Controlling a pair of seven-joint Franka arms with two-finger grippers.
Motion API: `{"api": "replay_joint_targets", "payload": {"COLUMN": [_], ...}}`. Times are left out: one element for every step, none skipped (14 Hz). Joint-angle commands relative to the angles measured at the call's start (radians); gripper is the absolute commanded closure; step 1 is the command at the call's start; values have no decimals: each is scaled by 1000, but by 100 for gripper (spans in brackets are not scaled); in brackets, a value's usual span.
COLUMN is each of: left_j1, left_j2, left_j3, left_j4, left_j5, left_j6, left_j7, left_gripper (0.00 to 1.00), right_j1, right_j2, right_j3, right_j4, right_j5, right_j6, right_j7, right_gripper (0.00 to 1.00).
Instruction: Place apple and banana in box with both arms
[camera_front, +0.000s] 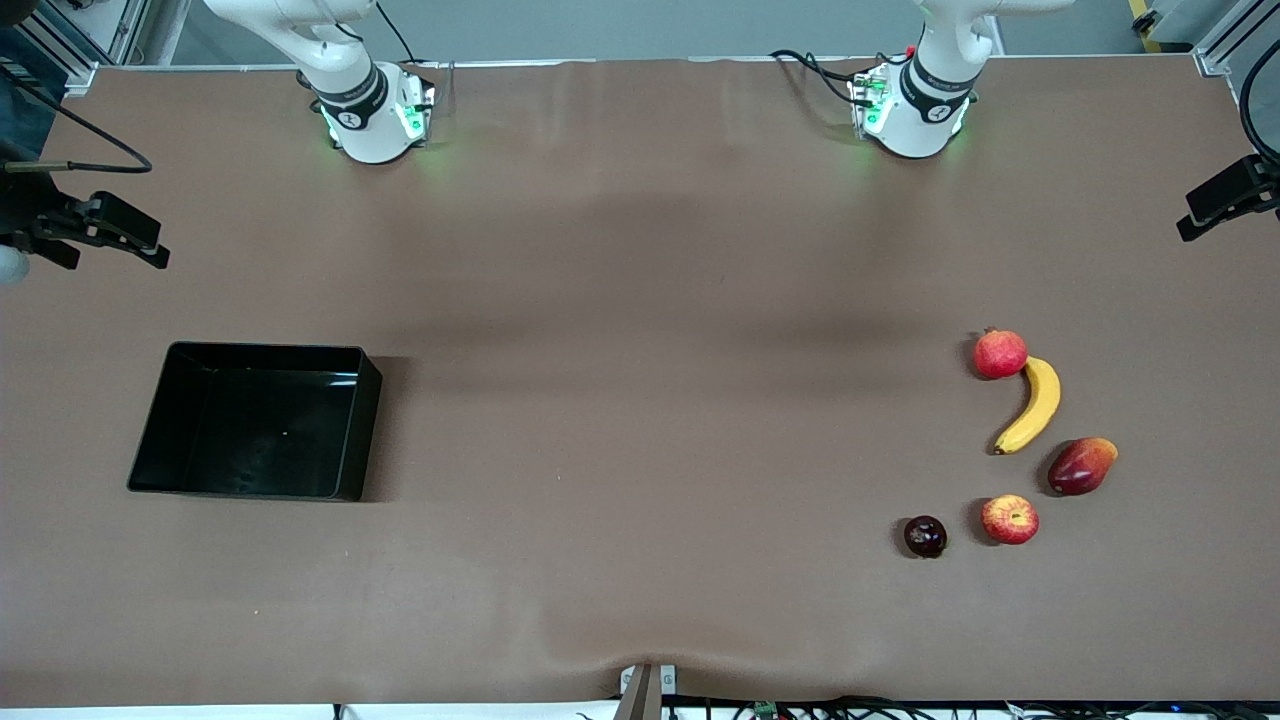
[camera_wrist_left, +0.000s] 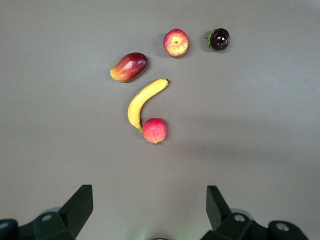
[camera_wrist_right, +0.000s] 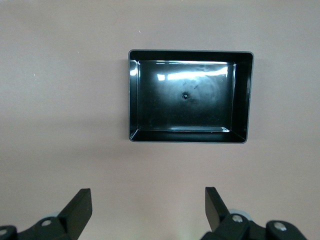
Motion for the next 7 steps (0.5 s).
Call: {"api": "replay_joint_targets", "payload": {"left_j1": [-1, 0, 0, 4, 7, 8, 8], "left_j2": [6, 6, 6, 6, 6, 6, 6], "left_j3": [0, 0, 0, 0, 2, 2, 0], "left_j4": [20, 20, 20, 20, 20, 20, 17], "left_j5": [-1, -1, -1, -1, -1, -1, -1], "left_j6": [-12, -12, -12, -12, -13, -13, -12], "left_j7": [1, 3, 4, 4, 6, 6, 6], "left_gripper": [0, 0, 0, 0, 0, 0, 0], "right_j1": [6, 6, 4, 4, 4, 4, 4], "right_j2": [4, 4, 4, 4, 4, 4, 4], "right_j3": [-6, -4, -4, -4, -4, -4, -4], "right_j4": [1, 1, 1, 1, 1, 1, 1], "right_j5": [-5, -5, -5, -5, -5, -5, -5], "right_j6": [4, 4, 4, 4, 4, 4, 4], "right_j7": [-6, -6, -6, -6, -6, -6, -6], "right_gripper": [0, 0, 0, 0, 0, 0, 0]}}
